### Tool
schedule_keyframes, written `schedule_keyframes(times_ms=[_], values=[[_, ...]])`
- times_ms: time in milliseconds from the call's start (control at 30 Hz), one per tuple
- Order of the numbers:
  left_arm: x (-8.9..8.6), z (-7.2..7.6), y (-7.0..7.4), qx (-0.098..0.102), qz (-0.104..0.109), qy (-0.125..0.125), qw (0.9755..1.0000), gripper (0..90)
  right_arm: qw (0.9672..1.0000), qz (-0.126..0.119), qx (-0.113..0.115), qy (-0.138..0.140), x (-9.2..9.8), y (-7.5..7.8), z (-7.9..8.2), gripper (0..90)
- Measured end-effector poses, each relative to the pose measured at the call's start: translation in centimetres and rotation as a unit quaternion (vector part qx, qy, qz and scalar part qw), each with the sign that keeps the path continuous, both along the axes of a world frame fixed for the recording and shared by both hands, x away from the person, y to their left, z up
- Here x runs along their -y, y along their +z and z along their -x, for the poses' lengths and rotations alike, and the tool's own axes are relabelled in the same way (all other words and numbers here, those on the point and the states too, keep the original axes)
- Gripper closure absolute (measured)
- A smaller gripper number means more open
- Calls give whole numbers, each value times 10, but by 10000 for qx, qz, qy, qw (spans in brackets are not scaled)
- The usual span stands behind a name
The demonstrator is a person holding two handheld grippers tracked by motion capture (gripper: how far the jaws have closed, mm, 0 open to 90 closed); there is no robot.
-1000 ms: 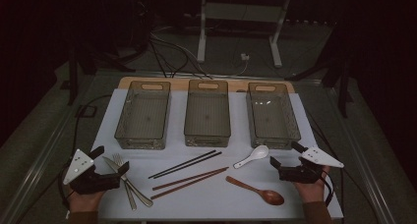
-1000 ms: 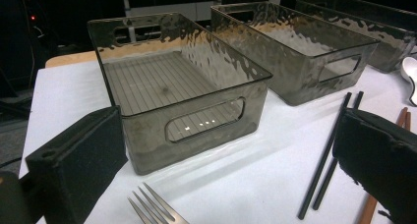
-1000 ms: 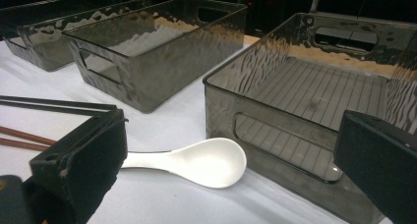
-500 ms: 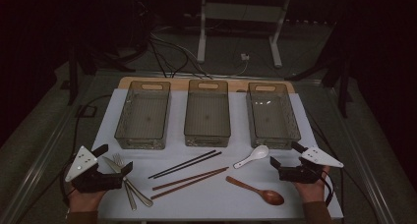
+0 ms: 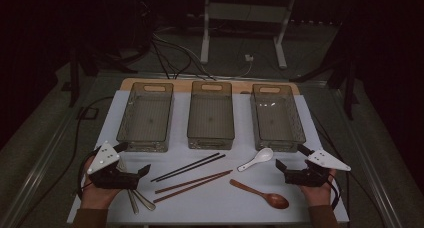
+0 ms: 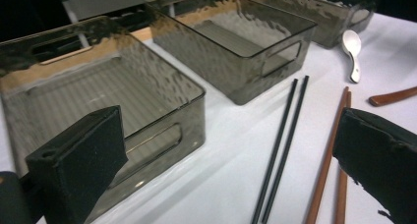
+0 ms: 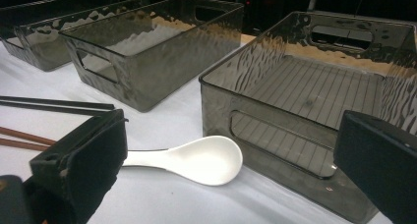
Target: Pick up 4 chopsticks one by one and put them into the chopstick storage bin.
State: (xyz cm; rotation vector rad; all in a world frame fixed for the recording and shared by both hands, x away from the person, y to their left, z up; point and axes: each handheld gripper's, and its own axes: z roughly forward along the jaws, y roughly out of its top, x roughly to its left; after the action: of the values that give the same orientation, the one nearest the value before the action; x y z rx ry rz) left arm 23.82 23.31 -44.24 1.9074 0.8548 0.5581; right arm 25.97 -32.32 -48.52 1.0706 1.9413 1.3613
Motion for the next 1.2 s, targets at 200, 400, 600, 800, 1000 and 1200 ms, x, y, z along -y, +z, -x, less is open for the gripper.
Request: schedule_keyframes(times_ms=[200,400,600,800,1000,1200], values=[[14,-8,2,-89,-186,-252,9995,7,10000,-19,17,-6,1,0,0,1],[23,-15,0,-179,-176,-399,9989,7,10000,-13,10,-16,1,0,0,1],[32,-20,-6,-297,-240,-535,9978,6,10000,-11,16,-19,0,0,0,1],[43,-25,-9,-422,-277,-679,9964,7,10000,-16,24,-34,1,0,0,1],[55,-30,-14,-574,-436,-888,9934,7,10000,-24,30,-47,2,0,0,1],[65,-33,-17,-681,-563,-1061,9904,7,10000,-20,39,-67,2,0,0,1]])
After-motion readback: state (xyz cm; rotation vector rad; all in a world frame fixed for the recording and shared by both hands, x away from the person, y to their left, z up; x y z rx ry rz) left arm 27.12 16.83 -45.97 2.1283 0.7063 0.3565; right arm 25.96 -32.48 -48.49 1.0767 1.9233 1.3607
